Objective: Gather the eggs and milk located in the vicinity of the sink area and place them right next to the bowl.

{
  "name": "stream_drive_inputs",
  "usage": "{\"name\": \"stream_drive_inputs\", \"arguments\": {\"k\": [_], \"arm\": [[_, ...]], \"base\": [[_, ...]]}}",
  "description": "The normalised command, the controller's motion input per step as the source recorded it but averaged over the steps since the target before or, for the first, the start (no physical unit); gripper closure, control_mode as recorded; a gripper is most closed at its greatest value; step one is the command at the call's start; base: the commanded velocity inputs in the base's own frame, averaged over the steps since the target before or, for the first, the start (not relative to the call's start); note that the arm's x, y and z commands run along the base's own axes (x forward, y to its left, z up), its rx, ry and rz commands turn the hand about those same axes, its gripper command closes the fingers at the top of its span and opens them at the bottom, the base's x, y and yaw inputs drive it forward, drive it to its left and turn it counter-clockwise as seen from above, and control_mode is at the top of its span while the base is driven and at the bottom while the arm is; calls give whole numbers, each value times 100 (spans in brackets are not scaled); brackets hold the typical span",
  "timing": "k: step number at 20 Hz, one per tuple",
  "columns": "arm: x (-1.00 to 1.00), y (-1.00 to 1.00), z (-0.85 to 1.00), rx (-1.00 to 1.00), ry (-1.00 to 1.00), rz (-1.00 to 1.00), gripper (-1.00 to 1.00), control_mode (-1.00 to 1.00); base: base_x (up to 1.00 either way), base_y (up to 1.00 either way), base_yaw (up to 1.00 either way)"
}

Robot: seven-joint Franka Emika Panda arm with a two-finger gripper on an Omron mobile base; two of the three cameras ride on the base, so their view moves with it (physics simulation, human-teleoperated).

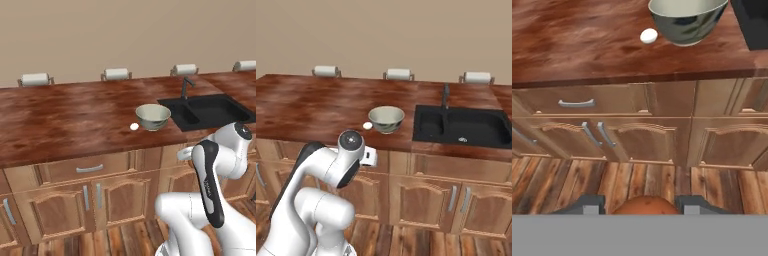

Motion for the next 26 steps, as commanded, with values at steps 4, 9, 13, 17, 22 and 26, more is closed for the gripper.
{"name": "stream_drive_inputs", "arguments": {"k": [4, 9, 13, 17, 22, 26], "arm": [[0, 0, 0, 0, 0, 0, 100, 100], [0, 0, 0, 0, 0, 0, 100, 100], [0, 0, 0, 0, 0, 0, 100, 100], [0, 0, 0, 0, 0, 0, 100, 100], [0, 0, 0, 0, 0, 0, 100, 100], [0, 0, 0, 0, 0, 0, 100, 100]], "base": [[6, 39, 0], [26, 0, 0], [49, 0, 0], [73, 0, 0], [72, 0, 0], [64, 0, 0]]}}
